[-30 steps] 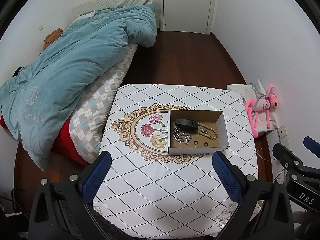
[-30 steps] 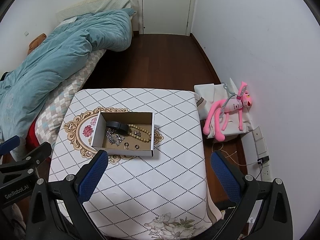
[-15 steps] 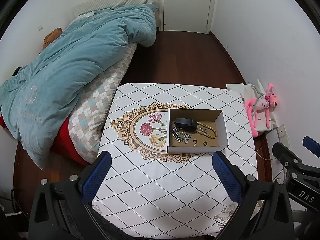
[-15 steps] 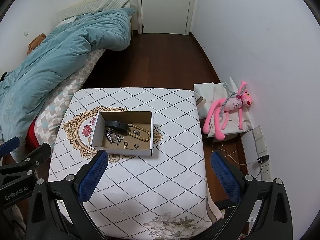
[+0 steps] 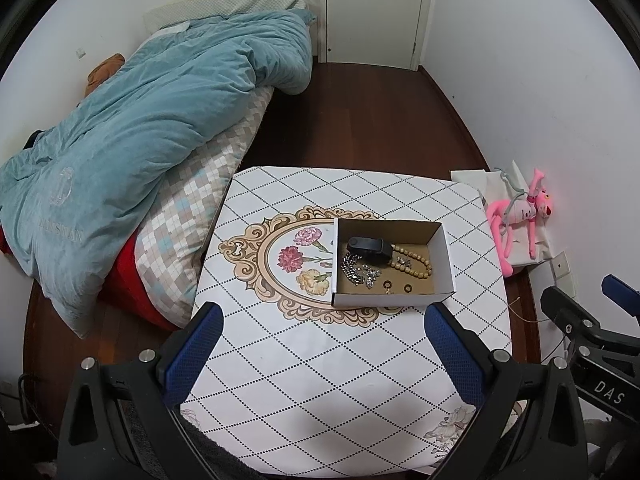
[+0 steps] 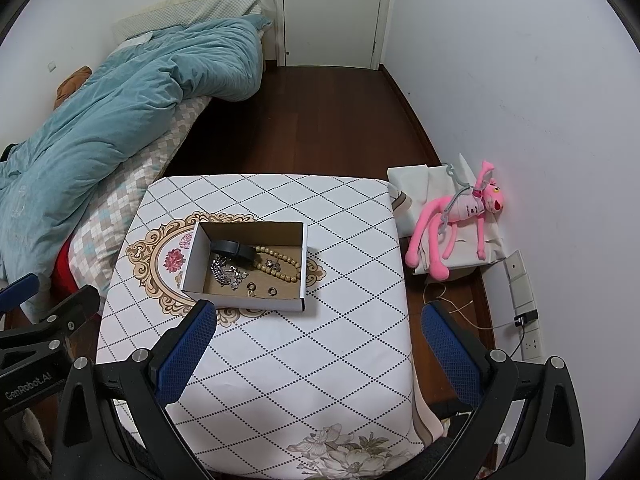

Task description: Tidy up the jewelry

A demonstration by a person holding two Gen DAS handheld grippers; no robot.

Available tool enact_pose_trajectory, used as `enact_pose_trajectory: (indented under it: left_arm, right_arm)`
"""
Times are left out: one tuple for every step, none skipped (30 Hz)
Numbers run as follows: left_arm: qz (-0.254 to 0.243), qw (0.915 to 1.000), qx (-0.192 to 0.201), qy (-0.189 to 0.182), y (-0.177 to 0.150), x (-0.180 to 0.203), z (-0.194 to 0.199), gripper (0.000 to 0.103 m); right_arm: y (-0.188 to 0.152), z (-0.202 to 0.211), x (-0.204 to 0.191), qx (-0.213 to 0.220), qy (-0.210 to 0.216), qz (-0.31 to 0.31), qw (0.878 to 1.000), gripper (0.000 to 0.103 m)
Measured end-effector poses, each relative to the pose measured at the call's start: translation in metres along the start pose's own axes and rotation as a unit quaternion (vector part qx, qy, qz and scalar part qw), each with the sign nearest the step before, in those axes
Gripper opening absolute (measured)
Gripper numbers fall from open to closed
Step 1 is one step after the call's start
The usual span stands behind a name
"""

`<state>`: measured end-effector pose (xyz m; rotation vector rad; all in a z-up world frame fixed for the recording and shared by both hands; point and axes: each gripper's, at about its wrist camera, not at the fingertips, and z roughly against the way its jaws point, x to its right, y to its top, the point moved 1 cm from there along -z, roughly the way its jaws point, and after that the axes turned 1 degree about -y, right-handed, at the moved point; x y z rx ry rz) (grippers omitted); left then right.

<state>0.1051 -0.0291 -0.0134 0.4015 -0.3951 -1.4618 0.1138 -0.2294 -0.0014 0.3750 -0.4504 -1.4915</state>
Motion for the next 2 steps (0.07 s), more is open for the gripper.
enact_pose_trajectory:
  left_arm:
    - [0.001,1.0,-0.001,-0.002,0.0003,0.0001,-0.0001,0.103]
    - [0.002,1.0,-0.002,-0.003,0.0008,-0.0006,-0.0002,0.103]
  right_arm:
    - [0.0001,0.0,-0.0002,0.0,-0.001,0.001,1.0,0.103]
    - [0.0002,-0.0001,0.0,0.0,-0.001,0.002,1.0,0.103]
